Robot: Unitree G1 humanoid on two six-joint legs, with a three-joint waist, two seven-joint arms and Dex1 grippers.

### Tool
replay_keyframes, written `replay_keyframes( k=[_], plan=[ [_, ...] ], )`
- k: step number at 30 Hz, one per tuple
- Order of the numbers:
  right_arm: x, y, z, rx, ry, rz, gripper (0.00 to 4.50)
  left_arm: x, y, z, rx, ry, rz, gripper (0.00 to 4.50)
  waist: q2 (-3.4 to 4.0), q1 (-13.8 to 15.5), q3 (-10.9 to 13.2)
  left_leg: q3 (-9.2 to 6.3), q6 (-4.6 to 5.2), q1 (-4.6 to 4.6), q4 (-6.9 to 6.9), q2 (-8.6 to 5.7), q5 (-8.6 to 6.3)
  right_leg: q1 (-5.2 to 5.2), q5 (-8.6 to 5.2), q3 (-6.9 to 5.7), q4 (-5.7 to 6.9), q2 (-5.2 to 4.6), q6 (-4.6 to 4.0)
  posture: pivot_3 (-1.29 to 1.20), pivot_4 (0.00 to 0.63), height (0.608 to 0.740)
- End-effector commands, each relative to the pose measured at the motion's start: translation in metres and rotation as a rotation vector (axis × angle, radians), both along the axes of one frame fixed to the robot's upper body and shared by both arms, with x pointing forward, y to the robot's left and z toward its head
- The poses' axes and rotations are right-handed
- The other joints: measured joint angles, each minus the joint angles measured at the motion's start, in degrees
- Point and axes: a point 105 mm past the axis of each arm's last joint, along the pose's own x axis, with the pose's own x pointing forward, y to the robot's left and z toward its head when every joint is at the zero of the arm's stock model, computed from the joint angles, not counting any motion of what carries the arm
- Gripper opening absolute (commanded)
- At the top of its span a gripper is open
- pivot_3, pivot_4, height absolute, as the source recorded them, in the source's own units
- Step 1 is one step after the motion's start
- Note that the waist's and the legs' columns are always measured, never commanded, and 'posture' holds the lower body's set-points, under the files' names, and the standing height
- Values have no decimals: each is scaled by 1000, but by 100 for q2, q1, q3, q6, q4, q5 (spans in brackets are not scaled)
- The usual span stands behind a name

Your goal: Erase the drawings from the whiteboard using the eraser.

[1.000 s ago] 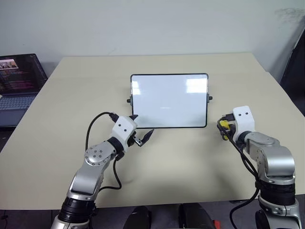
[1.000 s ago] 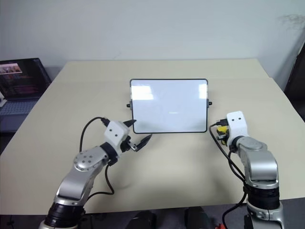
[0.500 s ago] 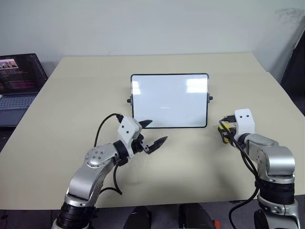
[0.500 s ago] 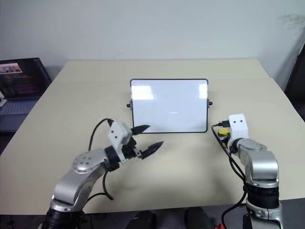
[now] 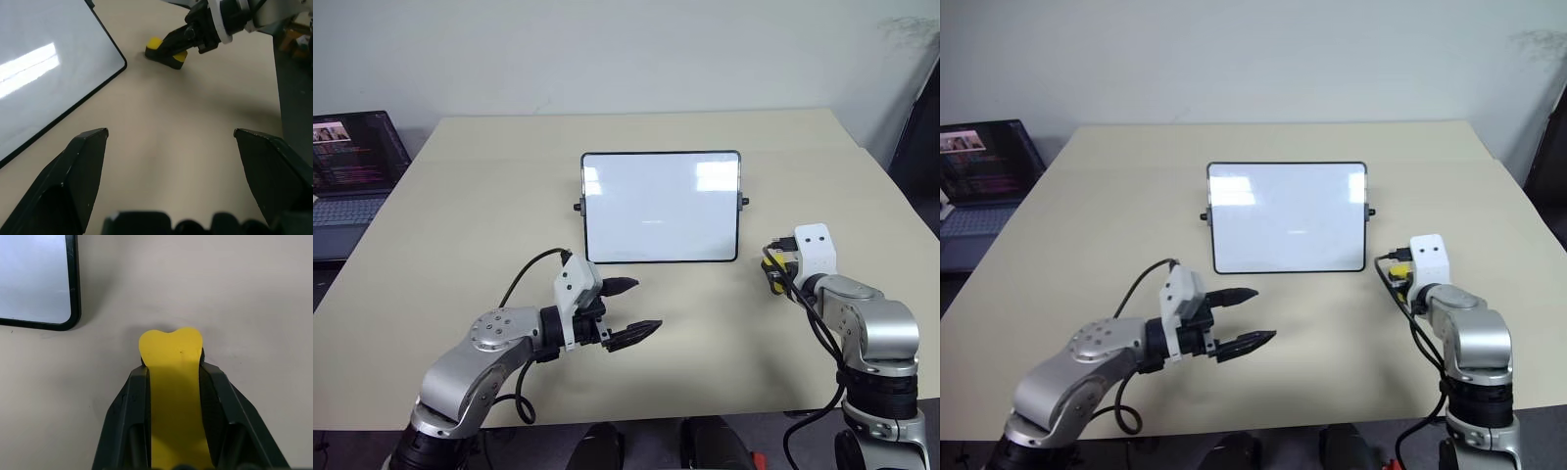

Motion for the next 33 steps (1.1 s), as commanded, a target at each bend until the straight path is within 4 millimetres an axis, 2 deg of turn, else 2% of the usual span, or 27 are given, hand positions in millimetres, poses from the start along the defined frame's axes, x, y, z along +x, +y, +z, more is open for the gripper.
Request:
replay_keyframes(
  k=[1,23,28,33],
  plan=[
    [2,1,8,5,-29,2,1036,-5,-3,10,-9,-40,-32,4500,0,0,0,0,0,0,0,0,0,0,0,0,-1,0,0,0,150,740],
    [1,2,7,18,-22,-3,1036,-3,-4,9,1,-38,-30,4500,0,0,0,1,1,0,0,1,0,0,0,2,0,0,0,0,150,740],
    [0,2,7,21,-21,0,2569,-3,-3,8,1,-36,-30,4500,0,0,0,1,1,0,0,1,0,0,0,3,0,0,0,0,150,740],
    [1,2,8,19,-27,-1,4449,-4,-2,7,2,-32,-28,4500,0,0,0,1,1,0,0,1,0,0,0,3,0,0,0,0,150,740]
  ],
)
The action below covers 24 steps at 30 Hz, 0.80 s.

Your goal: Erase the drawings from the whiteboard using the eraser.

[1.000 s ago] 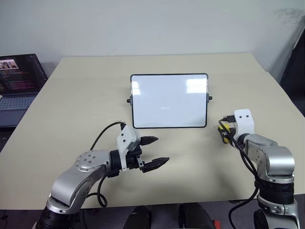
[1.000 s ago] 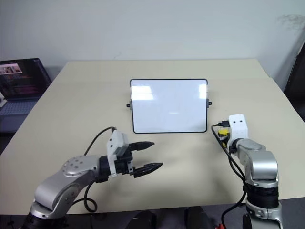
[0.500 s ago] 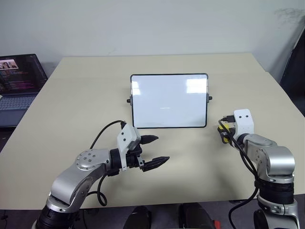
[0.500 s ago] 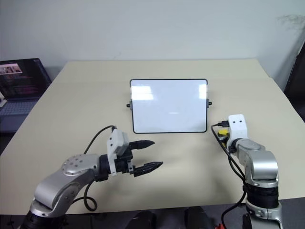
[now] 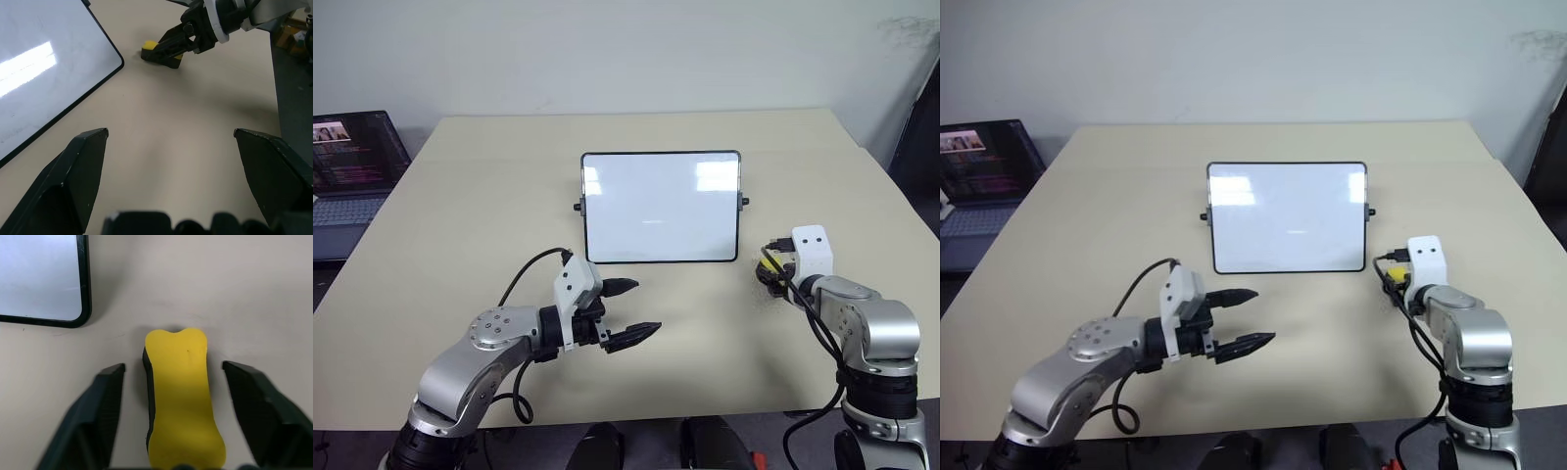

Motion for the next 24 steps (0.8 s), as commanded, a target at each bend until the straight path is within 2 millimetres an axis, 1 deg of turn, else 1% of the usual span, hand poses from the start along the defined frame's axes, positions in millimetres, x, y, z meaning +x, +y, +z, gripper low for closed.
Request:
replay_keyframes(
  k=[1,4,8,10,12,13,15,17,18,19,22,24],
  plan=[
    [2,-2,11,-9,-43,-11,4449,-4,-2,6,-6,-26,-20,4500,0,0,0,0,0,0,0,0,0,0,0,0,0,0,0,0,150,740],
    [2,-1,13,1,-50,-15,4449,-4,-1,6,-6,-26,-19,4500,0,0,0,-1,0,0,0,0,0,0,0,0,0,0,0,0,150,740],
    [5,5,22,32,-76,-11,4449,-2,1,7,-6,-32,-13,4500,1,-6,0,1,0,1,0,1,0,0,0,0,1,0,0,0,150,740],
    [7,9,37,41,-125,-20,4449,8,6,17,-23,-86,38,4500,3,-5,2,1,0,1,0,1,0,0,0,-1,2,1,0,0,150,740],
    [7,9,51,42,-168,-32,4449,24,15,29,-56,-156,150,4500,5,6,3,-2,0,0,1,1,0,0,0,-1,2,1,0,0,150,740],
    [7,9,55,44,-178,-37,4449,30,19,33,-69,-177,197,4500,4,11,2,-3,0,0,2,0,0,0,0,-2,2,0,0,0,150,740],
    [7,5,59,30,-202,-58,4449,33,20,36,-94,-188,240,4500,3,12,2,-6,-1,-1,2,1,0,0,0,-4,0,0,-1,0,150,740],
    [4,-7,66,-35,-264,-94,4449,36,23,30,-90,-198,342,4500,4,12,2,-4,-2,-1,-1,0,1,1,0,-2,-5,-1,0,0,150,740],
    [1,-14,68,-66,-293,-117,4449,39,27,26,-76,-215,422,4500,4,13,1,-3,-3,-4,-1,0,1,0,0,-2,-8,-2,0,0,150,740],
    [-2,-17,69,-84,-312,-130,4449,41,31,23,-65,-228,476,4500,4,15,1,-3,-6,-5,-3,0,2,0,0,1,-15,-3,0,0,150,740],
    [-13,-24,64,-95,-355,-162,4449,41,39,14,-63,-242,595,4500,3,24,2,-4,-13,-11,-3,0,0,-2,-3,10,-20,-5,5,0,150,740],
    [-21,-31,63,-117,-418,-183,4449,40,45,7,-35,-261,663,4500,3,30,1,-3,-13,-10,-3,1,-1,-2,-3,8,-19,-5,5,0,150,740]
  ],
)
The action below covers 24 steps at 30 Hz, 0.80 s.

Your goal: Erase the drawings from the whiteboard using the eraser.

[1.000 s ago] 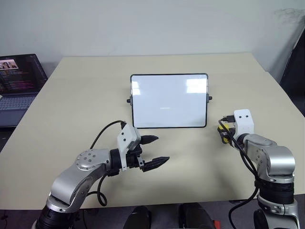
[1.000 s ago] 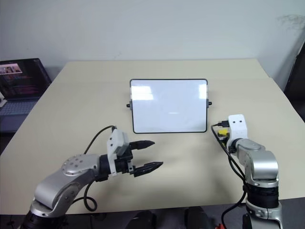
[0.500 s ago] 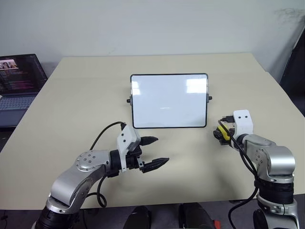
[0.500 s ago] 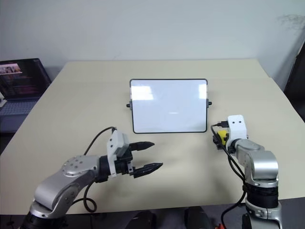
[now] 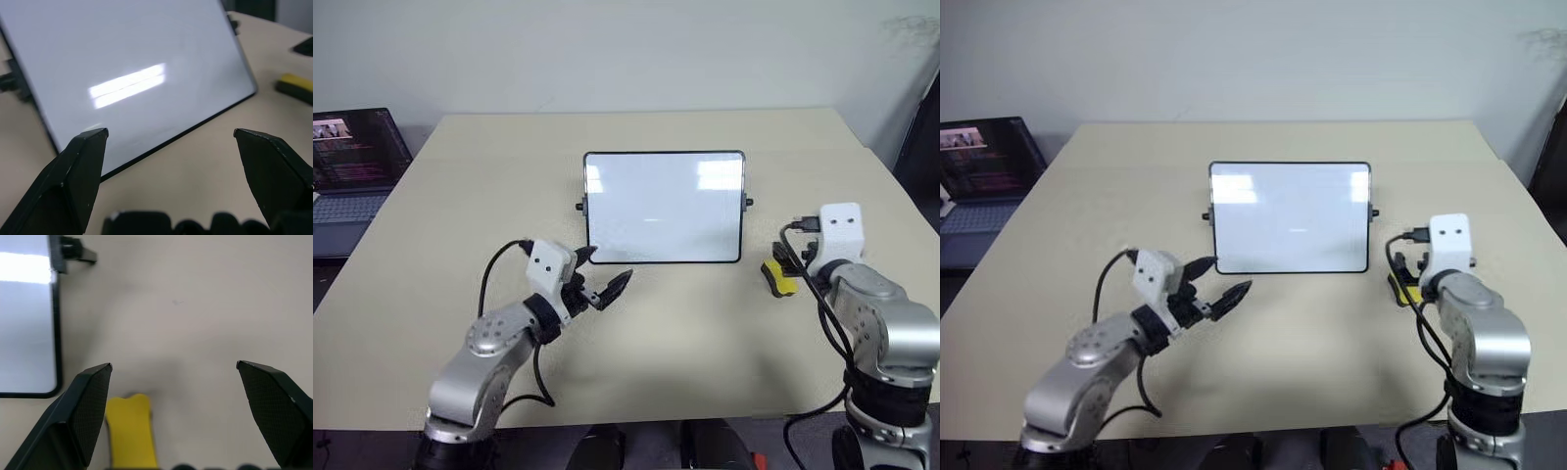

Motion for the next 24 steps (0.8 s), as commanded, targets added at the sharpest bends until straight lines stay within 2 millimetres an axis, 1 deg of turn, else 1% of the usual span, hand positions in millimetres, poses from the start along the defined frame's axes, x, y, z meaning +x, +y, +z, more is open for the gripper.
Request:
replay_keyframes(
  k=[1,3,6,9,11,13,15,18,20,24],
  plan=[
    [-11,-8,20,-63,-185,-25,4449,-4,5,7,58,-102,94,4500,0,1,0,1,0,2,0,0,0,1,0,1,2,0,0,0,150,740],
    [-19,-11,18,-53,-250,-29,4449,-9,6,0,51,-96,130,4500,0,-3,0,10,4,6,1,0,-2,2,0,2,6,1,0,0,150,740],
    [-28,-8,15,-41,-311,-17,4449,-14,10,-6,38,-92,171,4500,0,-10,0,20,18,13,6,2,-10,5,-1,1,11,2,2,0,150,740],
    [-45,-3,4,-21,-350,9,4449,-21,20,-14,53,-97,237,4500,1,-9,-2,15,18,18,4,6,-10,9,-2,4,13,3,1,0,150,740],
    [-58,-2,-9,16,-342,6,4449,-27,28,-21,59,-92,280,4500,2,-10,-2,16,18,18,4,7,-10,9,-3,7,13,4,1,0,150,740],
    [-69,6,-23,47,-320,31,4449,-33,37,-27,71,-87,315,4500,2,-9,-3,17,19,22,5,7,-11,12,-6,8,11,4,5,0,150,740],
    [-77,11,-32,68,-306,42,4449,-36,47,-32,88,-87,352,4500,3,-11,-2,16,19,23,4,10,-11,13,-14,11,10,4,13,0,150,740],
    [-87,22,-44,59,-283,78,4449,-41,63,-42,105,-70,395,4500,5,-14,-1,15,20,28,5,13,-11,13,-23,12,12,6,21,0,150,740],
    [-92,21,-51,61,-265,69,4449,-48,73,-47,125,-60,418,4500,3,-14,-3,15,20,32,6,13,-11,15,-24,10,12,6,22,0,150,740],
    [-90,30,-54,80,-255,84,4449,-61,97,-50,151,-47,467,4500,1,-13,-2,10,20,31,5,14,-11,16,-24,11,12,6,22,0,150,740]
  ],
)
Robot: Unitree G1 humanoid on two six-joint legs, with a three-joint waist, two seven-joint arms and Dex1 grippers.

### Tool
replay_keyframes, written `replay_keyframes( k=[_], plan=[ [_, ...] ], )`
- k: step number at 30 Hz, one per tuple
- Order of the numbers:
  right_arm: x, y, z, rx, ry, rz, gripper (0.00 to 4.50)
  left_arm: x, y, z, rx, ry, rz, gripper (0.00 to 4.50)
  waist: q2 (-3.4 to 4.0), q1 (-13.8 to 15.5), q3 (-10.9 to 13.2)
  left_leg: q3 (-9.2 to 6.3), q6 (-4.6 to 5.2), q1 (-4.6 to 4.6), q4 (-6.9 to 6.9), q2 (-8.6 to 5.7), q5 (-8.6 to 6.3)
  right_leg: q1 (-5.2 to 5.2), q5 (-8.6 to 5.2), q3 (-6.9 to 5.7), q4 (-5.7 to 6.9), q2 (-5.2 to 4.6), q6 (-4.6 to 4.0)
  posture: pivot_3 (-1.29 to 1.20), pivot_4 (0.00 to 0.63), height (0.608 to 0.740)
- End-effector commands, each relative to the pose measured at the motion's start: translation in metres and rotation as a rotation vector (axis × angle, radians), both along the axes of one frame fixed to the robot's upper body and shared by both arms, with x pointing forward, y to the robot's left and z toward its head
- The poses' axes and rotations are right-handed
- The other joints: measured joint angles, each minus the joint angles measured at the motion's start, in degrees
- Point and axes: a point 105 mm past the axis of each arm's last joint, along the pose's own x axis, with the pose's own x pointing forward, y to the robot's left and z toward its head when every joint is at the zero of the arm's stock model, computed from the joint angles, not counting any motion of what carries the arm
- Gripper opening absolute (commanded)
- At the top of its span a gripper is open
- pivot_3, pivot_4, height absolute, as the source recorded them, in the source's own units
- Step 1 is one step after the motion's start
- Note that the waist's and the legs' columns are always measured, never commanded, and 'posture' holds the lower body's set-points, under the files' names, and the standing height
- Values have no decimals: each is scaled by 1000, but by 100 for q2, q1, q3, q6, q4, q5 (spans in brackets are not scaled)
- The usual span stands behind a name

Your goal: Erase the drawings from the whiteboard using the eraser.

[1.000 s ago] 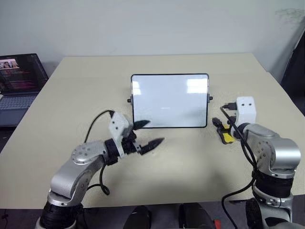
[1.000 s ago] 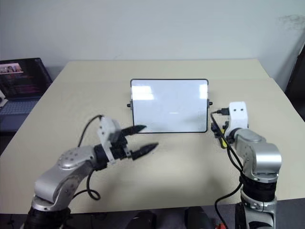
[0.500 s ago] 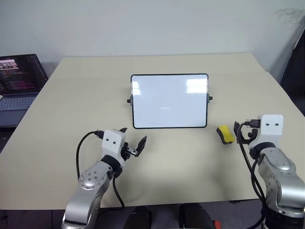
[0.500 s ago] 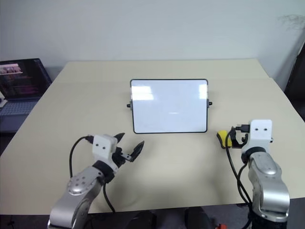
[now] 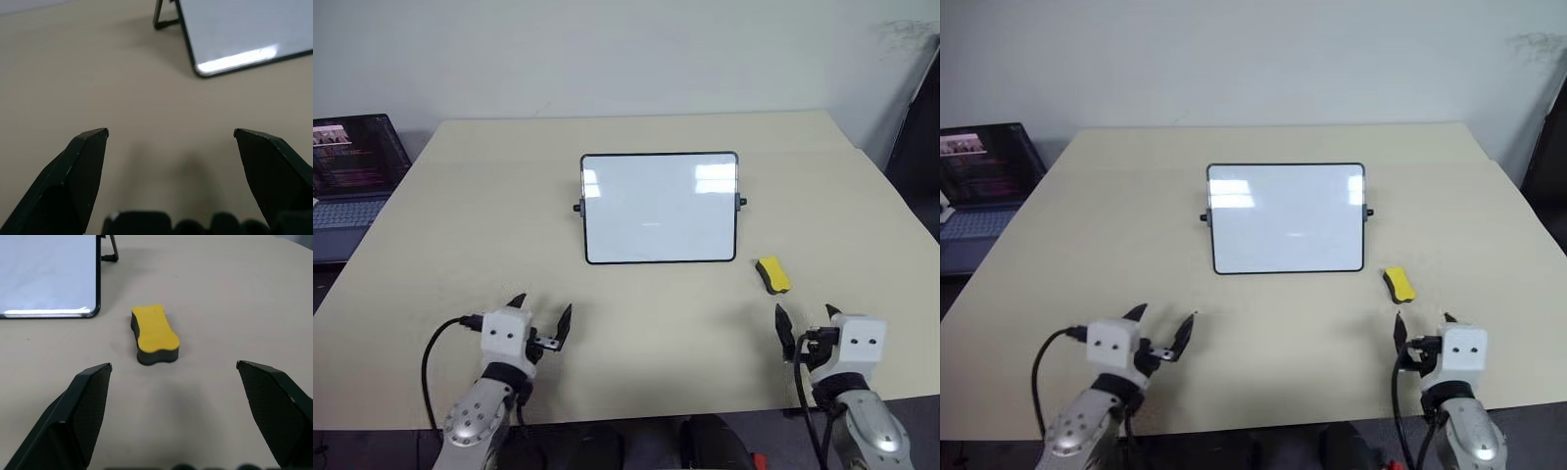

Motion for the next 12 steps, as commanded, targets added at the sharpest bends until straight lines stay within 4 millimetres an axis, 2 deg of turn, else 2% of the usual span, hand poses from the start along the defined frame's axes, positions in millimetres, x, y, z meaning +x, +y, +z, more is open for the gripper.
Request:
replay_keyframes(
  k=[1,8,12],
  plan=[
    [5,9,9,5,-45,29,4449,-8,20,14,48,-51,31,4500,-2,0,0,-2,0,0,0,2,0,0,0,-2,0,2,-1,0,150,740],
    [11,2,5,9,-19,43,4449,-26,40,25,95,-54,91,4500,-7,7,0,-8,-1,-6,-2,2,-1,0,-2,-6,-7,2,-2,0,150,740],
    [15,-1,8,18,-25,26,4449,-27,45,32,109,-62,98,4500,-6,8,1,-10,-2,-10,-3,2,-1,-1,-3,-9,-8,2,-4,0,150,740]
  ],
)
